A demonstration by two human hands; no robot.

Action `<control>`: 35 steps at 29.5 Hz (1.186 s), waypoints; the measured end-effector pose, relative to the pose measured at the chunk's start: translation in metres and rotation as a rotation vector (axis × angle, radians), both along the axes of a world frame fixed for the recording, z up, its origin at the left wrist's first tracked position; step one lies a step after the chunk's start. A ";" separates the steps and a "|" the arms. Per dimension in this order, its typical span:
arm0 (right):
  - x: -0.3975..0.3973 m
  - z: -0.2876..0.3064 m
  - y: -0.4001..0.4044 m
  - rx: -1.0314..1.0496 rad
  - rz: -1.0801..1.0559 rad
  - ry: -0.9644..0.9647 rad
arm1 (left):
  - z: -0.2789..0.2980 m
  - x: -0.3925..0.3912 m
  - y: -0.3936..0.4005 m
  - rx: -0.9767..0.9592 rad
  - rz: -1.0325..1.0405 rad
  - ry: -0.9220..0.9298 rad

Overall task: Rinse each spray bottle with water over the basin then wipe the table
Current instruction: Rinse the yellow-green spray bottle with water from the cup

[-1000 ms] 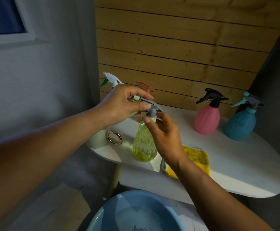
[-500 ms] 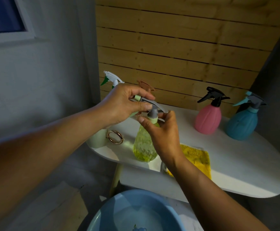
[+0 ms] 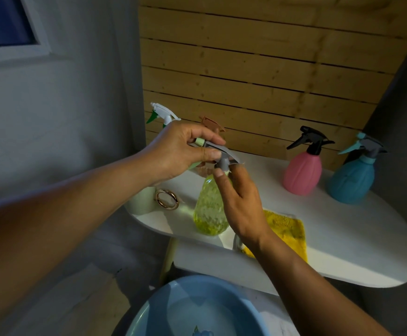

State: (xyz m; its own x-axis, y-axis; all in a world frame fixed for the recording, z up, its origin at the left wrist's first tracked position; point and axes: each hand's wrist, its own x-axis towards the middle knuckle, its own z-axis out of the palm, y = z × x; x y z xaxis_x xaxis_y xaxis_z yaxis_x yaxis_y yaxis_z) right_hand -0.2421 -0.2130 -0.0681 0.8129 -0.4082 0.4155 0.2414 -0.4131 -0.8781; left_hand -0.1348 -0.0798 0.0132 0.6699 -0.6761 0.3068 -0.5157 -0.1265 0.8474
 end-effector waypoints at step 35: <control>0.038 0.040 -0.120 0.038 -0.268 0.137 | 0.093 0.059 -0.132 0.263 -0.091 -0.308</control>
State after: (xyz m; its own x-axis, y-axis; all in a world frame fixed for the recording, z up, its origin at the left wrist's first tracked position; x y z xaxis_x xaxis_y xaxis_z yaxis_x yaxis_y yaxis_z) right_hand -0.2038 -0.3327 -0.0284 0.7217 -0.6285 0.2901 0.0068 -0.4125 -0.9109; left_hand -0.0753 -0.2114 0.1063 0.5079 -0.8104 0.2920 -0.7591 -0.2607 0.5965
